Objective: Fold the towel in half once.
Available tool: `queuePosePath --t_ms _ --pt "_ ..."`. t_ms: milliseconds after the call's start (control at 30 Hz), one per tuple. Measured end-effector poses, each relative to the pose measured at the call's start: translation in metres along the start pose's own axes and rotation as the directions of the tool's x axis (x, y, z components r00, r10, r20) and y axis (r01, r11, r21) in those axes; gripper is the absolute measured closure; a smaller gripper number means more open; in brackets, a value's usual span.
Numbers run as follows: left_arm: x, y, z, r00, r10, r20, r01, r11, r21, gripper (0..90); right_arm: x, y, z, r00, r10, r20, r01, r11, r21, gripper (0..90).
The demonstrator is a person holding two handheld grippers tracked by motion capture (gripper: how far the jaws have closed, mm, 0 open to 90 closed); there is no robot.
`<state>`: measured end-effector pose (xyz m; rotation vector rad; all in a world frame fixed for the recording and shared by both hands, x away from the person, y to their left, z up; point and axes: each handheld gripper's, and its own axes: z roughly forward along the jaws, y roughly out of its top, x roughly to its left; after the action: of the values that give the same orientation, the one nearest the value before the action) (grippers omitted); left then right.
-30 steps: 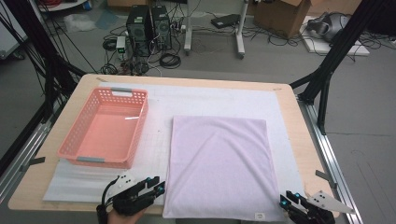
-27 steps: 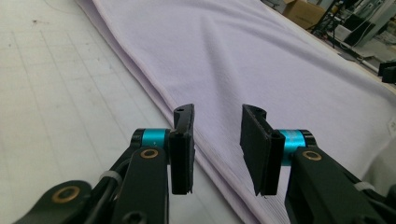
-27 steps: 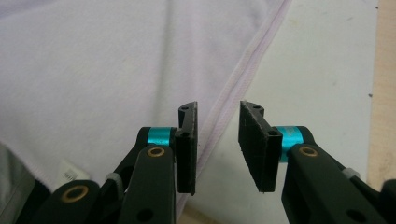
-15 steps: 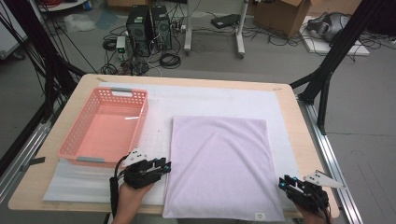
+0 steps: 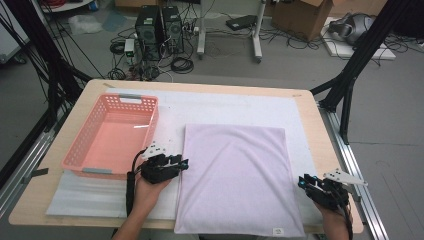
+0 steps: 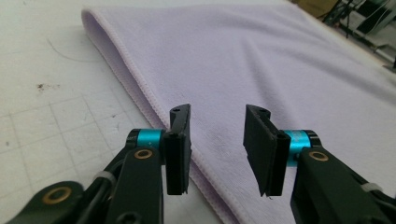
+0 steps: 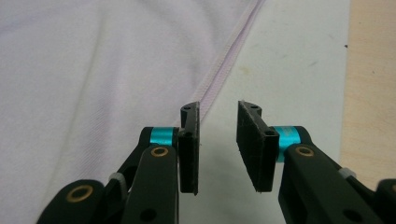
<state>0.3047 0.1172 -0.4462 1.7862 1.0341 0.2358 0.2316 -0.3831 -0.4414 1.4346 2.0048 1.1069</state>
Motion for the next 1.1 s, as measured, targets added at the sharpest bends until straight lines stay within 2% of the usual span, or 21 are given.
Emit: queuePosePath --t_ms 100,167,233,267,367,433,500,600,633,700,800,900,1000,1033,1067,1100 --pt "0.003 0.0 0.01 0.9994 -0.015 -0.03 0.016 0.9997 0.019 62.2 -0.003 0.001 0.003 1.0 0.003 0.0 -0.003 1.0 0.005 69.3" --pt "0.004 0.001 0.014 0.9986 -0.026 -0.047 0.028 0.9977 0.062 62.9 -0.004 0.002 0.005 1.0 0.003 -0.001 -0.003 1.0 0.005 69.3" --pt "0.001 0.004 0.019 0.9955 0.034 -0.089 -0.025 0.9946 0.101 67.9 -0.004 0.003 0.006 1.0 0.001 -0.004 -0.001 1.0 0.005 69.2" --pt "-0.002 0.004 0.022 0.9932 0.032 -0.112 -0.02 0.9946 0.102 74.4 -0.004 0.003 0.006 1.0 0.009 -0.004 -0.009 1.0 0.005 69.1" --pt "-0.005 0.007 0.027 0.9876 0.071 -0.14 -0.054 0.9911 0.122 85.0 -0.005 0.003 0.005 1.0 0.007 -0.007 -0.007 1.0 0.005 68.9" --pt "-0.003 0.008 0.026 0.9847 0.062 -0.163 -0.044 0.9928 0.111 86.3 -0.004 0.003 0.005 0.9999 0.009 -0.009 -0.009 1.0 0.004 68.9" --pt "0.001 0.008 0.022 0.9845 0.044 -0.17 -0.026 0.9942 0.105 86.5 -0.004 0.004 0.005 0.9999 0.006 -0.01 -0.006 1.0 0.0 68.9" --pt "0.003 0.007 0.015 0.987 0.024 -0.159 -0.007 0.9948 0.102 84.3 -0.004 0.006 0.005 1.0 0.005 -0.007 -0.005 1.0 0.0 68.9" --pt "0.003 0.006 0.015 0.9875 0.024 -0.156 -0.008 0.9947 0.103 80.6 -0.006 0.008 0.007 1.0 0.004 -0.005 -0.004 1.0 -0.003 68.9" --pt "0.004 0.006 0.015 0.9897 0.007 -0.143 0.006 0.9958 0.091 66.0 -0.008 0.014 0.011 0.9999 0.014 -0.001 -0.014 1.0 -0.007 69.0" --pt "0.004 0.006 0.014 0.9944 0.009 -0.105 -0.005 0.9993 0.038 56.4 -0.008 0.025 0.027 0.9999 -0.012 -0.003 0.012 1.0 0.005 80.6" --pt "0.005 0.007 0.013 0.9983 0.019 -0.054 -0.021 0.9993 -0.031 48.7 -0.008 0.036 0.048 0.9998 -0.005 -0.019 0.005 1.0 0.023 82.0" --pt "0.007 0.008 0.011 0.9996 0.018 -0.023 -0.02 0.9972 -0.072 48.0 -0.01 0.042 0.067 0.9994 0.031 -0.015 -0.03 0.998 0.046 79.2" --pt "0.007 0.008 0.011 0.9996 0.021 -0.018 -0.023 0.9966 -0.079 47.8 -0.011 0.043 0.071 0.9991 0.038 -0.019 -0.037 0.997 0.063 82.1" --pt "0.007 0.008 0.012 0.9997 0.021 -0.013 -0.022 0.996 -0.086 47.4 -0.01 0.043 0.073 0.9995 0.023 -0.022 -0.022 0.998 0.058 87.7" --pt "0.007 0.008 0.012 0.9997 0.024 -0.01 -0.025 0.9958 -0.088 46.8 -0.01 0.044 0.073 0.9999 -0.001 -0.015 0.001 0.998 0.062 88.5"
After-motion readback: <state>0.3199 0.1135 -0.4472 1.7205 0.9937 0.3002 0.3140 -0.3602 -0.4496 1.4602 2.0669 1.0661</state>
